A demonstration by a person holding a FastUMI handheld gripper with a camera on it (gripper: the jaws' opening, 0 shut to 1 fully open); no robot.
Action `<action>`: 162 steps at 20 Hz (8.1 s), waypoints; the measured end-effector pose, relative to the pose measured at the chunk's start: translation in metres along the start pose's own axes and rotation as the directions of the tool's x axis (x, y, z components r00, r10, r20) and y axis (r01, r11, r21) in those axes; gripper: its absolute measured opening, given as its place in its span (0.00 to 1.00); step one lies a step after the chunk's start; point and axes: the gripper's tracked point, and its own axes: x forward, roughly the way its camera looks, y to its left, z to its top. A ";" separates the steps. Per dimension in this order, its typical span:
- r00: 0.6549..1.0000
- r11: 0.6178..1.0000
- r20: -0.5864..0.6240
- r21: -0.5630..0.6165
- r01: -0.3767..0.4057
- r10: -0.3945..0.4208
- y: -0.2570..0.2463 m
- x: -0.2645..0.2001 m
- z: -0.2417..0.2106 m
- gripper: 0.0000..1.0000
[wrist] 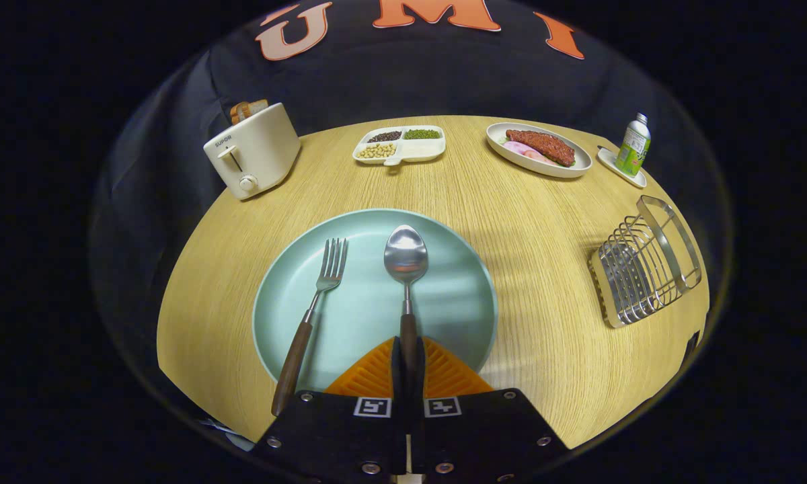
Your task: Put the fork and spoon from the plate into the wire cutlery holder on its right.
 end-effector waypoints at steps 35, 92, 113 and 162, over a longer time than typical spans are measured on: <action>0.788 0.959 -0.586 -0.283 0.019 -0.189 -0.224 -0.118 0.054 0.02; 0.993 0.997 0.090 -0.006 0.081 -0.080 0.063 -0.009 0.004 0.99; 0.999 0.998 -0.010 0.048 -0.036 0.037 0.070 -0.022 0.005 0.01; 0.777 0.967 -0.597 -0.249 0.055 -0.198 -0.201 -0.094 0.051 0.12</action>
